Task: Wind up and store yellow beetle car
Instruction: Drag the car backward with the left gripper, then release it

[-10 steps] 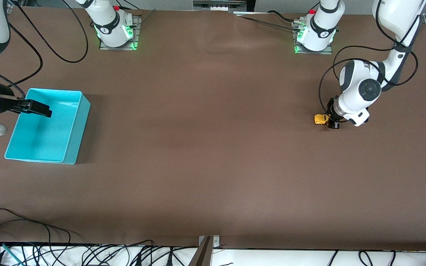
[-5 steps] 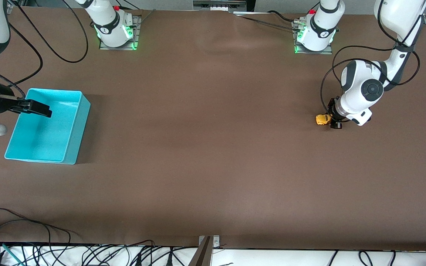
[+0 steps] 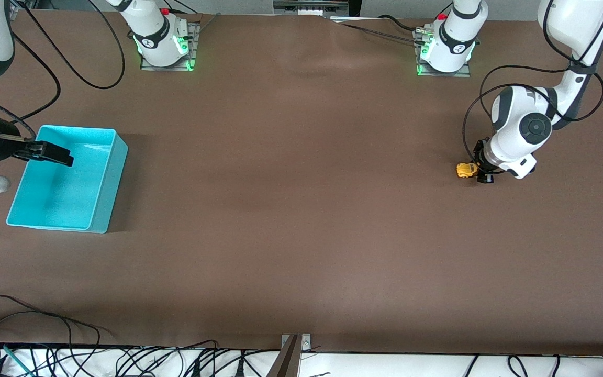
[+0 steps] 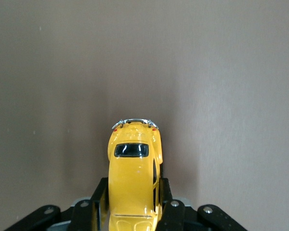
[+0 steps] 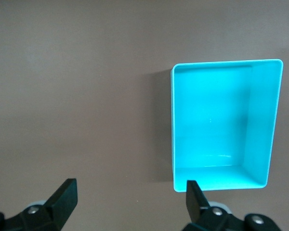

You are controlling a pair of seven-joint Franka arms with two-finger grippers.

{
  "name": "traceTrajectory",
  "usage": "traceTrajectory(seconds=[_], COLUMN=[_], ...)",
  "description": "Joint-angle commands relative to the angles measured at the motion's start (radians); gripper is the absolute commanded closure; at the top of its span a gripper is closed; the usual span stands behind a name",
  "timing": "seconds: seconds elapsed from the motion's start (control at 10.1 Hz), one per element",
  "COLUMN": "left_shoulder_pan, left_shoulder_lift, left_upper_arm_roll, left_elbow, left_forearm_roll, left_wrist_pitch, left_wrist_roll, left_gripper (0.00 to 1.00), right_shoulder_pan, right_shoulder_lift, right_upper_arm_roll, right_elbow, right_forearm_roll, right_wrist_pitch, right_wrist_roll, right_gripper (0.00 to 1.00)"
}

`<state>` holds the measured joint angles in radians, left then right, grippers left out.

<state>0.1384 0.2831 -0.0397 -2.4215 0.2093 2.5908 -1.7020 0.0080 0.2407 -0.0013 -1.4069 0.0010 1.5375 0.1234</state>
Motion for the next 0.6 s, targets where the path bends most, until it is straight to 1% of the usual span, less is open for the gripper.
traceTrajectory(seconds=[0.0, 0.3, 0.5], left_shoulder_pan=[0.047, 0.153, 0.17], left_shoulder_lift=[0.103, 0.178, 0.188], left_upper_arm_roll=[0.001, 0.001, 0.001], left_elbow=[0.085, 0.172, 0.186], left_forearm_roll=[0.055, 0.172, 0.188], left_wrist_pitch=[0.026, 0.025, 0.025], left_wrist_roll=[-0.008, 0.004, 0.004], left_gripper=[1.0, 1.0, 1.0], right_shoulder_pan=[0.003, 0.003, 0.003], right_shoulder_lift=[-0.008, -0.008, -0.008], right_upper_arm_roll=[0.0, 0.0, 0.0], right_elbow=[-0.007, -0.007, -0.007], right_forearm_roll=[0.013, 0.013, 0.013], right_wrist_pitch=[-0.002, -0.002, -0.004], right_wrist_roll=[0.016, 0.016, 0.015], right_gripper=[0.0, 0.0, 0.0])
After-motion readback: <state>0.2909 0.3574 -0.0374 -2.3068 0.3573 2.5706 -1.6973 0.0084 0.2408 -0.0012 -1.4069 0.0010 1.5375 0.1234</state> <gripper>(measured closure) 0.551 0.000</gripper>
